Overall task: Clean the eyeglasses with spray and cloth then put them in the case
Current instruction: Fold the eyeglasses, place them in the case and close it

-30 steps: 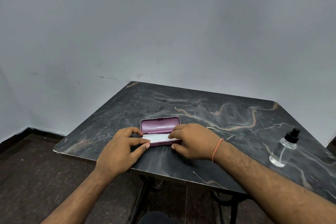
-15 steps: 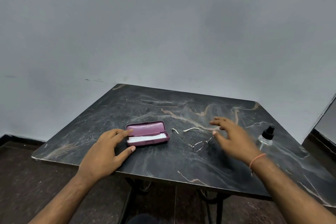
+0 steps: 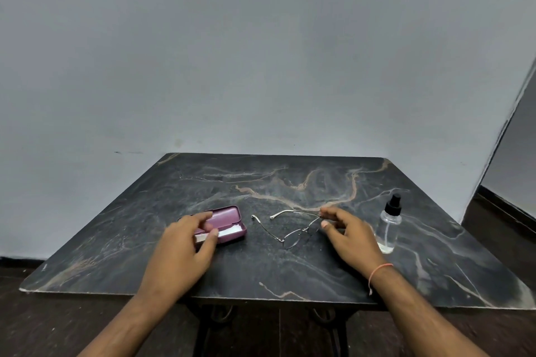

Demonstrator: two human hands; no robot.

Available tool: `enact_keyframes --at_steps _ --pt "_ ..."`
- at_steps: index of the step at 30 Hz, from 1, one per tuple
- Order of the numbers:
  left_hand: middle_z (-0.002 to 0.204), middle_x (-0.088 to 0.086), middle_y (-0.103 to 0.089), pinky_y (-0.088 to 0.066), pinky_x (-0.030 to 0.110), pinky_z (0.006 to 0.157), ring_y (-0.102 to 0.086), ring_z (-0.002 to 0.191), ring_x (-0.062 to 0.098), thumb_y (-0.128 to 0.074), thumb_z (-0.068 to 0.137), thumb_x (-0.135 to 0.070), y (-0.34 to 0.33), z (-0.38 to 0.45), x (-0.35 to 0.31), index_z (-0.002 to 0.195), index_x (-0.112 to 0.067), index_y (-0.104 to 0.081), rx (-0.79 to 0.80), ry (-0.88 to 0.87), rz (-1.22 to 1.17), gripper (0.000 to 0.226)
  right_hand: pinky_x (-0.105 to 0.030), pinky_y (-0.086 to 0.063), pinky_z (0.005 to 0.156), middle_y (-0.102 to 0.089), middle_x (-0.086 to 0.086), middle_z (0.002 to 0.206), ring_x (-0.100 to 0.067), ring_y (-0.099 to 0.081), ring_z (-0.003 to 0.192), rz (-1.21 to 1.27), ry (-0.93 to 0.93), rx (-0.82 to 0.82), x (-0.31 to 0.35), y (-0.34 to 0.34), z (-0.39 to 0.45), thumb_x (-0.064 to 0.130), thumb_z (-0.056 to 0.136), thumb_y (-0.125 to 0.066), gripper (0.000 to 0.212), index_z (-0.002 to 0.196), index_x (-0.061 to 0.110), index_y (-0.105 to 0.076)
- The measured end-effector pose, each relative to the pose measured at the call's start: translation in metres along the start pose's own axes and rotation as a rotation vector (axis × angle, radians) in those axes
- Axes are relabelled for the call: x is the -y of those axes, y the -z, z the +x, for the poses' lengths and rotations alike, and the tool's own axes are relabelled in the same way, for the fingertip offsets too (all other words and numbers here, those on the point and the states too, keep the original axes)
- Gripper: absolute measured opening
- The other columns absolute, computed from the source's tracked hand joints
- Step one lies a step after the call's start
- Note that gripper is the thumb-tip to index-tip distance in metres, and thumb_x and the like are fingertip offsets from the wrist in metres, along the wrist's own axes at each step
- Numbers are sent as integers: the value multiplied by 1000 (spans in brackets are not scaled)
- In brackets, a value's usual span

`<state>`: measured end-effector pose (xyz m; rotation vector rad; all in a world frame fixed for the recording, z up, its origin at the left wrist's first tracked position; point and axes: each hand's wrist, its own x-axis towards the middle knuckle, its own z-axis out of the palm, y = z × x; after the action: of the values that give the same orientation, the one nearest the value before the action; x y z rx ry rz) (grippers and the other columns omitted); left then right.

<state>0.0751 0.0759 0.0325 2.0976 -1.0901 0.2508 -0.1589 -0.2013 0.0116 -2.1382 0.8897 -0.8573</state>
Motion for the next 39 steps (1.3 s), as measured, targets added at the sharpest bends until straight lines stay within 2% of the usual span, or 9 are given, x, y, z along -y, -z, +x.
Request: enact_keyframes --at_steps 3,7,12,15,24,30,33,36,39 --pt "104 -10 -81 -52 30 87 -75 103 15 -67 102 -37 -14 16 -41 116 -20 -77 194 118 -70 24 -21 -57 97 -79 22 111 6 -72 102 60 -9 12 1 0 -1 15 100 -77 33 129 30 -76" --pt "70 -1 -66 -43 34 68 -64 76 22 -59 106 -43 -31 37 -73 80 -11 -66 382 117 166 41 -4 -50 84 -80 16 107 10 -70 100 119 -12 12 -2 1 -2 12 99 -77 33 128 28 -76" --pt "84 8 -80 -55 31 76 -74 84 24 -66 103 -42 -44 57 -78 89 -7 -82 474 185 199 41 -5 -51 85 -81 13 106 8 -72 98 172 -2 27 -4 0 -3 10 97 -79 34 128 25 -78" --pt "84 5 -84 -62 30 80 -69 67 17 -71 101 -38 -49 59 -75 86 -14 -86 476 223 129 32 -7 -53 87 -82 12 105 5 -73 98 202 2 29 -6 0 -3 10 96 -81 34 127 25 -78" --pt "42 -12 -62 -42 17 53 -52 34 -7 -70 97 -25 -57 63 -70 77 -23 -82 450 257 48 23 -6 -50 78 -82 20 97 5 -73 87 243 50 35 -6 0 -6 7 95 -82 30 114 31 -81" --pt "103 -19 -83 -54 19 90 -73 93 -2 -73 96 -19 -59 62 -81 105 -25 -88 506 150 -36 18 -7 -52 79 -81 23 98 2 -73 88 256 63 45 -5 2 -8 11 94 -84 31 111 36 -80" --pt "113 -24 -81 -54 17 81 -73 93 -3 -71 101 -31 -64 61 -79 102 -24 -88 526 84 -10 19 -7 -52 78 -82 21 98 2 -73 88 260 64 46 -4 2 -8 11 94 -84 30 111 36 -81" --pt "97 -23 -83 -59 27 76 -77 83 6 -68 104 -44 -66 61 -75 94 -11 -84 565 58 -45 38 -7 -50 78 -81 24 97 4 -71 88 256 64 47 -4 2 -9 11 94 -83 30 111 36 -81" --pt "58 -21 -58 -46 27 64 -54 56 5 -67 104 -46 -67 57 -71 83 -2 -74 608 4 -98 49 -6 -49 77 -79 27 95 6 -69 85 247 65 46 -3 2 -9 12 94 -84 28 110 35 -81"
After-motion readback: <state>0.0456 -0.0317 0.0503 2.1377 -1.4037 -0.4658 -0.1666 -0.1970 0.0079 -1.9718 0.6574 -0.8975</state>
